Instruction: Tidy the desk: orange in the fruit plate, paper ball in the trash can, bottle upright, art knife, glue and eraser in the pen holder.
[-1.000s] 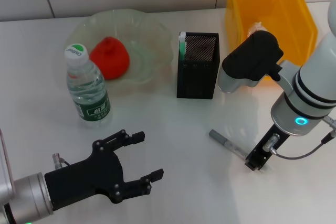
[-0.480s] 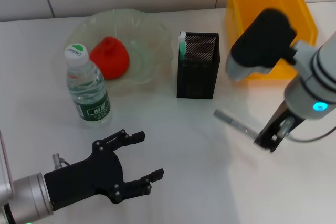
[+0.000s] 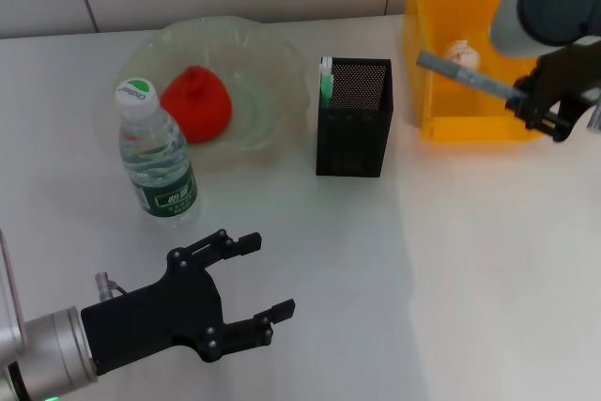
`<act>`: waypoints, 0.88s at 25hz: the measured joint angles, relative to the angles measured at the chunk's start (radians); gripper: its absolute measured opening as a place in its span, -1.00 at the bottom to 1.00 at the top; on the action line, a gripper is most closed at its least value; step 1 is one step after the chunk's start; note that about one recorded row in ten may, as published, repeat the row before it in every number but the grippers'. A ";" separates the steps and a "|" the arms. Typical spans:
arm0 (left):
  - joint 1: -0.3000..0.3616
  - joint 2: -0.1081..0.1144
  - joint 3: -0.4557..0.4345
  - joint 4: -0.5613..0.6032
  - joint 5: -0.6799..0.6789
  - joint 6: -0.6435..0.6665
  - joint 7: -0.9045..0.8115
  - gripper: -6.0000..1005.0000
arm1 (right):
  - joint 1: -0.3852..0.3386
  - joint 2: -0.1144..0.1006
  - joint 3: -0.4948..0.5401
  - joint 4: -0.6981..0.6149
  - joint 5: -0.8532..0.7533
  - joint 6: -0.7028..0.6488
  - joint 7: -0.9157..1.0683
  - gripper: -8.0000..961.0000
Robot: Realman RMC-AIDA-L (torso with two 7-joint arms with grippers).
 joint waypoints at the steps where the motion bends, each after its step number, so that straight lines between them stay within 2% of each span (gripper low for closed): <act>1: 0.000 0.000 0.000 0.000 0.000 0.000 0.000 0.65 | -0.002 0.000 0.018 -0.004 0.000 0.016 -0.040 -0.69; 8: -0.009 0.000 0.000 0.002 -0.001 0.001 -0.002 0.65 | -0.080 0.002 0.066 -0.005 -0.001 0.239 -0.422 -0.69; 10: -0.013 -0.001 0.000 0.001 -0.001 0.001 -0.007 0.65 | -0.133 0.006 0.022 0.002 -0.001 0.378 -0.597 -0.70; 11: -0.015 -0.001 0.000 0.002 -0.001 0.001 -0.010 0.65 | -0.133 0.006 0.022 0.002 -0.001 0.378 -0.597 -0.70; 14: -0.018 -0.002 -0.001 0.004 -0.003 0.001 -0.019 0.66 | -0.171 0.006 -0.029 0.021 -0.001 0.496 -0.741 -0.70; 18: -0.019 -0.003 -0.002 0.004 -0.005 0.001 -0.023 0.66 | -0.165 0.002 -0.047 0.053 -0.001 0.559 -0.833 -0.70; 22: -0.020 -0.003 -0.002 -0.001 -0.013 0.001 -0.023 0.66 | -0.200 0.004 -0.088 0.105 -0.002 0.701 -1.046 -0.70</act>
